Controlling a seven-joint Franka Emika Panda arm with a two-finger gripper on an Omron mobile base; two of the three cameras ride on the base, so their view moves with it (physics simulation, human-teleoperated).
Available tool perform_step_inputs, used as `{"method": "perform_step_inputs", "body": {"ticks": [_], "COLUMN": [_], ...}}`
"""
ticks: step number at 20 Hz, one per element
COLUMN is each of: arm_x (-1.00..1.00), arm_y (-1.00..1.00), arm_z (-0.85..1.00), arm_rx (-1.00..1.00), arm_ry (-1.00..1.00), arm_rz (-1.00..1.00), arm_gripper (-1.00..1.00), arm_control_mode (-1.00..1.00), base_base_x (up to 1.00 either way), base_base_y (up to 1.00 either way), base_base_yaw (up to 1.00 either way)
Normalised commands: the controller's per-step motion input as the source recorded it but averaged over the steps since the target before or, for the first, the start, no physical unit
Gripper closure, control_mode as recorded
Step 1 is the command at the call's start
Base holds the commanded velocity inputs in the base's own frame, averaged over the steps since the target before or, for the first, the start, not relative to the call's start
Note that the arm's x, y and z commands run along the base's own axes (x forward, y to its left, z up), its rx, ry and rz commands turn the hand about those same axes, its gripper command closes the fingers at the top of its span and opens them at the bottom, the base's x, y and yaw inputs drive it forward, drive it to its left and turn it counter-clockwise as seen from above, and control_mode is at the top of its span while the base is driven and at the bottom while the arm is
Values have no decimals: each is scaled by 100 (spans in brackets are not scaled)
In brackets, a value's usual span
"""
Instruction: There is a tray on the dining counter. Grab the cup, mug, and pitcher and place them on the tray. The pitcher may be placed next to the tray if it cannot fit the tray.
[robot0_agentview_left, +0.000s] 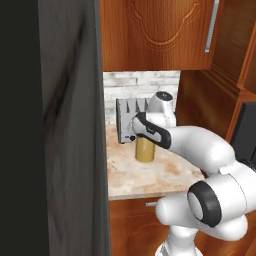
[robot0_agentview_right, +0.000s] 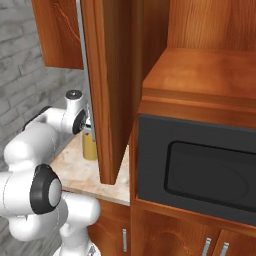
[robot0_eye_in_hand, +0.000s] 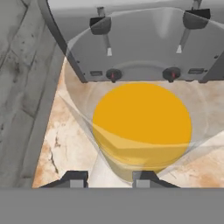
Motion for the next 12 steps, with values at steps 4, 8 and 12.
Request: {"method": "perform_step_inputs", "body": {"ticks": [4, 8, 12], "arm_x": [-24, -21, -25], "arm_y": [0, 0, -1], "arm_z": [12, 2, 11], "arm_rx": [-6, -5, 0], "arm_ry": [-10, -3, 0], "arm_rz": [6, 4, 2], "arm_gripper": [100, 100, 100], "arm_control_mode": [-100, -100, -100], "base_base_x": [0, 0, 0], "base_base_y": [0, 0, 0], "base_base_yaw": [0, 0, 0]}}
